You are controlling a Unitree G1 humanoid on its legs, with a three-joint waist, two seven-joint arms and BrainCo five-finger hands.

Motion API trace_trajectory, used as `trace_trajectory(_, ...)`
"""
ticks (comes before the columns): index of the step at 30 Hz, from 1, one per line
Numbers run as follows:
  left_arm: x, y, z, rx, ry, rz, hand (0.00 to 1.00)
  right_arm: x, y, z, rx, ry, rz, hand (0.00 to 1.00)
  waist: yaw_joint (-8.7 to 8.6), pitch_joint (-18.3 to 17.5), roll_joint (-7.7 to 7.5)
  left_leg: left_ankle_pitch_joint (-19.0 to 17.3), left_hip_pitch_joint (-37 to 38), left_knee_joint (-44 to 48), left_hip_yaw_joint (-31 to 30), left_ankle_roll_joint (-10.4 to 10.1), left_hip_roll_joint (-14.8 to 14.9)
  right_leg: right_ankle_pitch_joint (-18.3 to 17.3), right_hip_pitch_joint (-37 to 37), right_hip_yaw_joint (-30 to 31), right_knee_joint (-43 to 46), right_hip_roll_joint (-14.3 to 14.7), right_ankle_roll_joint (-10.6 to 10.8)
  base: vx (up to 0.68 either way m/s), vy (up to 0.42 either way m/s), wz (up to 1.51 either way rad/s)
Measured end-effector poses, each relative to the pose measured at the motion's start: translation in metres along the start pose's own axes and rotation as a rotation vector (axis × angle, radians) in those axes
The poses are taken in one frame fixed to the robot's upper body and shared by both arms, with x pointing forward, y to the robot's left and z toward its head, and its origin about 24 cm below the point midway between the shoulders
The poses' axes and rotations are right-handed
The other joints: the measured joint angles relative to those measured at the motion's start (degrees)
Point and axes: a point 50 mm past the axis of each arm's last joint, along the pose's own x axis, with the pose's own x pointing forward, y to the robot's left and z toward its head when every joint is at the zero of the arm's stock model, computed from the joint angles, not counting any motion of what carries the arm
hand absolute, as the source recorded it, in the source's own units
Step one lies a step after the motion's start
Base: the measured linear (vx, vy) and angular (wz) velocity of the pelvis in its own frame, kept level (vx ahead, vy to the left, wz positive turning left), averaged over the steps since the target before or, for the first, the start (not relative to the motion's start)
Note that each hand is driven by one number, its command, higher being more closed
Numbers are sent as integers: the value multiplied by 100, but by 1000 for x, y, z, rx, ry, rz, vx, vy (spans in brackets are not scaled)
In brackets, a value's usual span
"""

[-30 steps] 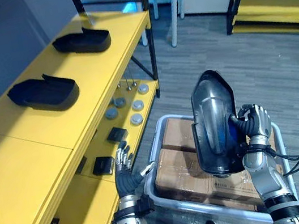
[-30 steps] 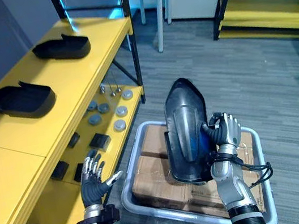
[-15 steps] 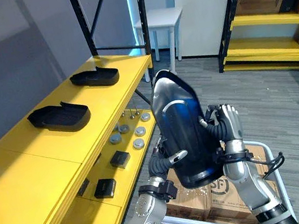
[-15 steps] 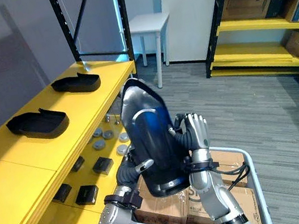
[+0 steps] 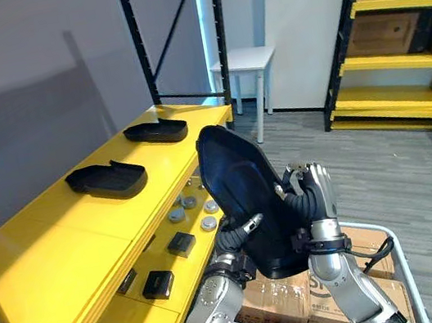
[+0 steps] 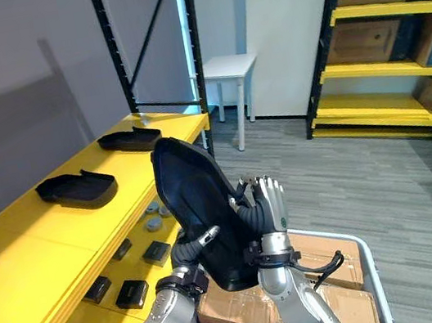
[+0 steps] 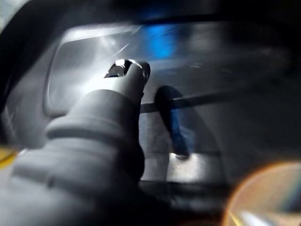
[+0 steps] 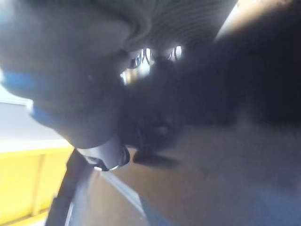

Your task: Walk over and take plastic housings, then place them on the shelf

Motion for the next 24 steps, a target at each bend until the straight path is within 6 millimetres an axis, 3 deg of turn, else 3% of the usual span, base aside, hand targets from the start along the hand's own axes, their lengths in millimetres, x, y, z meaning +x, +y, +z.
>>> trace_trajectory(1, -2, 3, 4, -4, -25, 20, 100, 0, 3, 3, 22, -8, 6, 100, 7, 57, 1, 1, -75, 73, -184, -45, 44, -88, -7, -153, 138, 49, -46, -100, -111, 74)
trace_trajectory(2, -4, 5, 7, 1, -48, 37, 100, 2, 6, 4, 31, -19, 20, 0, 30, 149, -2, 33, -156, 134, -410, -113, 88, -187, -13, -373, 300, 97, -122, -141, -160, 107)
trace_trajectory(4, -4, 6, 8, 8, -61, 57, 100, 2, 7, 1, 52, -16, 43, 0, 83, 194, 8, 82, -349, -23, -445, -168, 270, -348, -94, -819, 493, 131, -259, -123, -185, 118)
trace_trajectory(5, -6, 8, 8, 21, -72, 72, 100, 2, 9, 1, 71, -10, 59, 0, 114, 208, 1, 167, -390, -308, 237, -24, 596, -407, -98, -1135, 541, 128, -296, -59, -196, 109)
trace_trajectory(9, -14, 14, 10, 21, -111, 120, 100, 1, 11, 2, 120, -35, 99, 0, 211, 266, 78, 400, -663, -579, 2158, 506, 1304, -548, -53, -2094, 542, 63, -369, -33, -148, 131)
trace_trajectory(12, -29, 32, 15, 69, -164, 209, 100, -7, 24, 4, 189, -17, 178, 0, 256, 276, 100, 406, -681, -462, 2690, 519, 1434, -707, 88, -2347, 540, -28, -225, 46, 38, 56)
trace_trajectory(16, -59, 53, 23, 242, -230, 305, 100, -32, 38, 7, 315, 70, 260, 0, 479, 224, 127, 586, -722, 12, 2622, 256, 1333, -783, 267, -2352, 584, -231, 30, 121, 117, 3)
trace_trajectory(17, -65, 58, 27, 333, -258, 330, 100, -39, 41, 6, 343, 96, 282, 0, 506, 210, 125, 800, -722, 8, 2564, 107, 1224, -785, 312, -2379, 618, -342, 151, 236, 194, 24)
trace_trajectory(19, -71, 66, 31, 452, -279, 360, 100, -48, 46, 2, 365, 147, 301, 0, 500, 178, 22, 878, -723, -5, 2542, -46, 931, -908, 322, -2521, 863, -704, 346, 273, 230, 50)
trace_trajectory(21, -73, 82, 54, 501, -394, 528, 100, -70, 48, -9, 365, 235, 356, 0, 476, 195, -140, 645, -710, 71, 2254, 76, 381, -1117, 284, -2724, 1850, -1473, 524, 385, 339, 94)
trace_trajectory(22, -73, 84, 59, 506, -423, 566, 100, -78, 48, -13, 358, 266, 375, 0, 478, 188, -128, 635, -697, 96, 2146, 98, 289, -1123, 186, -2693, 2294, -1661, 463, 367, 366, 115)
trace_trajectory(23, -75, 87, 74, 530, -491, 608, 100, -91, 47, -20, 351, 322, 402, 0, 473, 205, -157, 596, -605, 49, 1899, 169, 102, -1003, -39, -2430, 3248, -1981, 164, 224, 257, 96)
trace_trajectory(24, -76, 87, 80, 554, -521, 612, 100, -96, 47, -23, 350, 346, 410, 0, 475, 219, -173, 583, -524, -19, 1756, 197, 26, -841, -173, -2112, 3654, -2048, -74, 266, 253, 130)
